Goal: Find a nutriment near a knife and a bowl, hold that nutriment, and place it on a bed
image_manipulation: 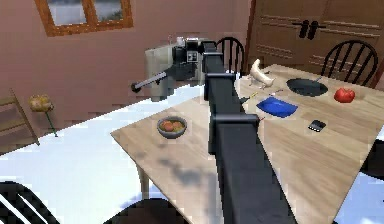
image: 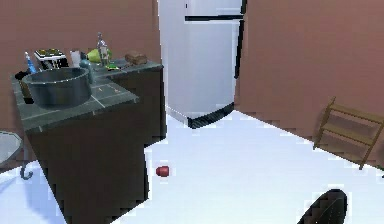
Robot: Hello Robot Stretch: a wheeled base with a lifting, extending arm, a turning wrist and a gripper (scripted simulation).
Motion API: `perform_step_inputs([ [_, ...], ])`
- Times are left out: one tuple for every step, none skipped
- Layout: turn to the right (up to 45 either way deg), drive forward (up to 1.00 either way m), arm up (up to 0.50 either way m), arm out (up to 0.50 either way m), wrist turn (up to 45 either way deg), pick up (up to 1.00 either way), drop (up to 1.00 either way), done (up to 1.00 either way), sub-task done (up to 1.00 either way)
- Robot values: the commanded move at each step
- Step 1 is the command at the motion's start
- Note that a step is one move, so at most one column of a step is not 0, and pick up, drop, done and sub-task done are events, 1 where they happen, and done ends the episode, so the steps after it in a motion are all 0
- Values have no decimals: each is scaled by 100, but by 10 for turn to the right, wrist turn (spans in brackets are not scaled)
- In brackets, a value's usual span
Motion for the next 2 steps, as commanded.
perform_step_inputs([
  [0, 0, 0, 0, 240, 0, 0, 0, 0],
  [0, 0, -26, 0, 0, 0, 0, 0, 0],
])
